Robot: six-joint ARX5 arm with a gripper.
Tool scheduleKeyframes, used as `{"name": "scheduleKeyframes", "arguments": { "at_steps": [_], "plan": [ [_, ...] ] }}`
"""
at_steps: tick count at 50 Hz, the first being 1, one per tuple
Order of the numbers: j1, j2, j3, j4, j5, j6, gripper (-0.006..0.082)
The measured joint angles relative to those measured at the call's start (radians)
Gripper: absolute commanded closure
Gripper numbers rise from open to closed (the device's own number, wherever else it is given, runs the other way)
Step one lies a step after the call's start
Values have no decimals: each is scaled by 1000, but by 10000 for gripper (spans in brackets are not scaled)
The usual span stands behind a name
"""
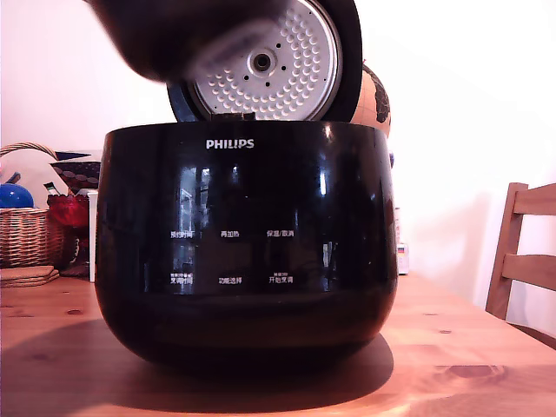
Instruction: Place the pot you are holding inside the rice cooker
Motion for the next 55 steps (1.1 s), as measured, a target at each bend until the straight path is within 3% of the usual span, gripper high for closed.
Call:
{"name": "scheduleKeyframes", "arguments": {
  "at_steps": [11,22,28,29,36,55],
  "plan": [
    [-50,61,0,0,-17,63,791],
    [-61,95,0,-1,-95,256,791],
    [-37,105,0,-1,-103,312,791],
    [-32,106,0,-2,-103,378,791],
    [1,107,0,-7,-97,467,791],
    [60,143,0,-29,18,499,791]
  ]
}}
